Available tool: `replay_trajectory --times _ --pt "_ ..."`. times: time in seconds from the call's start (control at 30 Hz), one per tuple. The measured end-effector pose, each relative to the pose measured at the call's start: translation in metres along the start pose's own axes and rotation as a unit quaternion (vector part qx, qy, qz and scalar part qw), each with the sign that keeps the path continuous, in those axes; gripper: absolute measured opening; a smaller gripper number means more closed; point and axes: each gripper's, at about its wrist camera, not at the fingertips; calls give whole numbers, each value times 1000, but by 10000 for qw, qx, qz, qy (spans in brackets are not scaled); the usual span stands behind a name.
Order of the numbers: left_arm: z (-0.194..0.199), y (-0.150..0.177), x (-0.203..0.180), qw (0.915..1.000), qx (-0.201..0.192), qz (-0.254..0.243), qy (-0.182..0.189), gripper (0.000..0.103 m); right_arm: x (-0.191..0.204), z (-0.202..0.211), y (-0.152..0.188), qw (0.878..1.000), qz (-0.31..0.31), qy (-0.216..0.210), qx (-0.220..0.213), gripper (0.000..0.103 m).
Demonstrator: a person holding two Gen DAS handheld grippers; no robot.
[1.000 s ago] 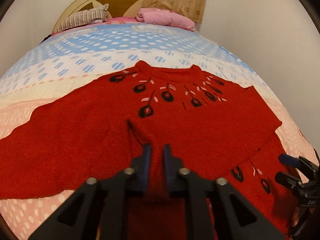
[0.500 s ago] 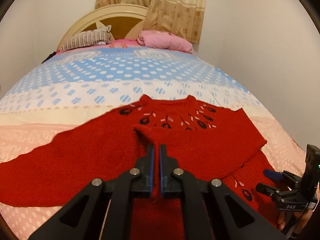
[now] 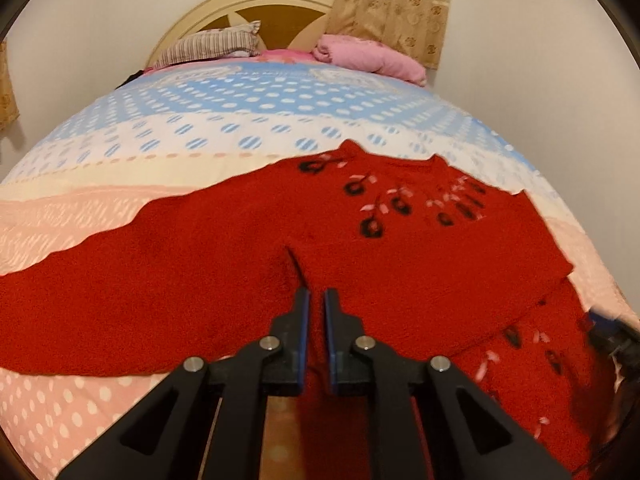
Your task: Fold small clothes
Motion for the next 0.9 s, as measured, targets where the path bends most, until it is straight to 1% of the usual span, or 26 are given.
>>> replay_trajectory --times 0.07,0.13,0.2,0.23,0.3,0.37,0.4,0.43,0.47,0.5,0.53,0.57,0.6,0.63,0.7,0.77,0.8,0.83,0.87,0.9 --pt "0 4 0 10000 -2 -63 -56 12 0 9 -18 9996 178 135 -174 80" --pt "-1 6 1 10000 9 -59 -67 12 -7 5 -42 9993 269 191 -201 80" --pt "-1 7 2 9999 20 -40 -96 12 -22 -7 -62 9998 19 40 -210 80" --pt "-1 8 1 9999 5 -45 -100 12 -35 -20 -72 9997 -190 -126 -127 80" --pt "0 9 1 9999 -26 -59 -147 12 -55 -41 -86 9988 -441 -175 -83 80" --pt "0 10 2 9999 -39 -49 -135 12 -72 -69 -93 9979 -569 -215 214 80" --pt "0 10 2 9999 -21 -47 -122 14 -82 -83 -93 9966 -726 -181 350 80" --pt "-1 9 2 9999 -10 -36 -130 17 -95 -103 -89 9929 -935 -224 701 81" --pt "0 10 3 9999 -16 -26 -124 24 -98 -108 -88 9928 -927 -232 721 81" --pt "3 10 3 9999 -45 -13 -110 30 -97 -104 -90 9952 -814 -143 521 81" --pt "8 11 4 9998 -140 7 -134 47 -94 -97 -92 9958 -743 111 515 81" --pt "11 12 5 9995 -236 29 -203 72 -92 -93 -92 9958 -744 182 502 81" --pt "16 13 7 9990 -344 68 -263 86 -89 -85 -92 9962 -762 175 383 81" --pt "21 14 10 9984 -467 137 -273 87 -82 -73 -92 9971 -718 118 221 81" --pt "24 15 13 9982 -493 211 -253 87 -71 -66 -89 9987 -450 105 232 81" --pt "21 15 14 9984 -424 257 -263 87 -60 -72 -78 9986 -127 198 470 81" --pt "20 17 15 9986 -364 262 -270 87 -61 -86 -69 9952 -52 376 904 81" --pt "19 17 15 9987 -339 260 -279 87 -61 -90 -65 9939 19 537 962 81" --pt "19 18 15 9986 -337 264 -301 88 -60 -84 -65 9950 97 636 760 81" --pt "19 18 16 9984 -343 291 -339 91 -61 -83 -67 9955 59 596 733 81"
Point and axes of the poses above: each gripper's, at about its wrist camera, not at the fingertips, and z roughly against the way its jaws point, x to its left, y to its underside, and after that the axes turned 9 degrees about z, right-handed
